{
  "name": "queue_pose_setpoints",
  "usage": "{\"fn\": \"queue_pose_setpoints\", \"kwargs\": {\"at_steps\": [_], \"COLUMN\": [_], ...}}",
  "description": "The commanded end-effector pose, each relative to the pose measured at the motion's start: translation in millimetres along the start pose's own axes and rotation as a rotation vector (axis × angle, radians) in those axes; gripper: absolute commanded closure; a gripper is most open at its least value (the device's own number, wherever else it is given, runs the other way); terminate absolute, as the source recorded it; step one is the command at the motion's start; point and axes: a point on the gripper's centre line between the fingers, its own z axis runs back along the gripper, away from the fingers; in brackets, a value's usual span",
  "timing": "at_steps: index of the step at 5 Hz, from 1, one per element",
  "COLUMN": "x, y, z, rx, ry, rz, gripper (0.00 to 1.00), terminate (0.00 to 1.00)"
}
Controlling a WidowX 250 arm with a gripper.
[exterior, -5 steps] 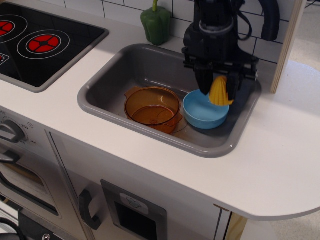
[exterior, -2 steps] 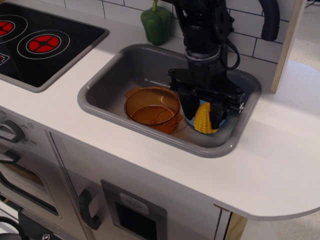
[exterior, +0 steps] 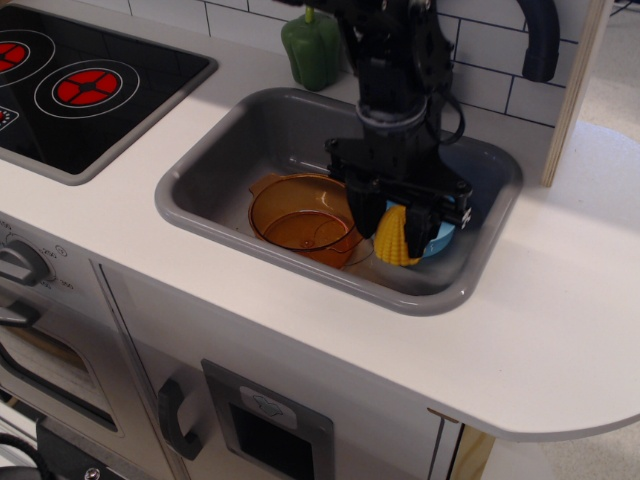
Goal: Take corn out of bowl sink
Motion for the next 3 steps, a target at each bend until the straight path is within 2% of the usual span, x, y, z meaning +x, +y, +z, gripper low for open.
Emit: {"fn": "queue_pose_setpoints", "kwargs": {"at_steps": [1, 3], "x": [2.0, 2.4], "y": [-4.4, -6.8], "z": [2.1, 13.6], "rx": [0.016, -0.004], "ry": [-0.028, -0.050], "rz": [-0.039, -0.029], "gripper": [0.00, 0.00], "terminate": [0.00, 0.00]}}
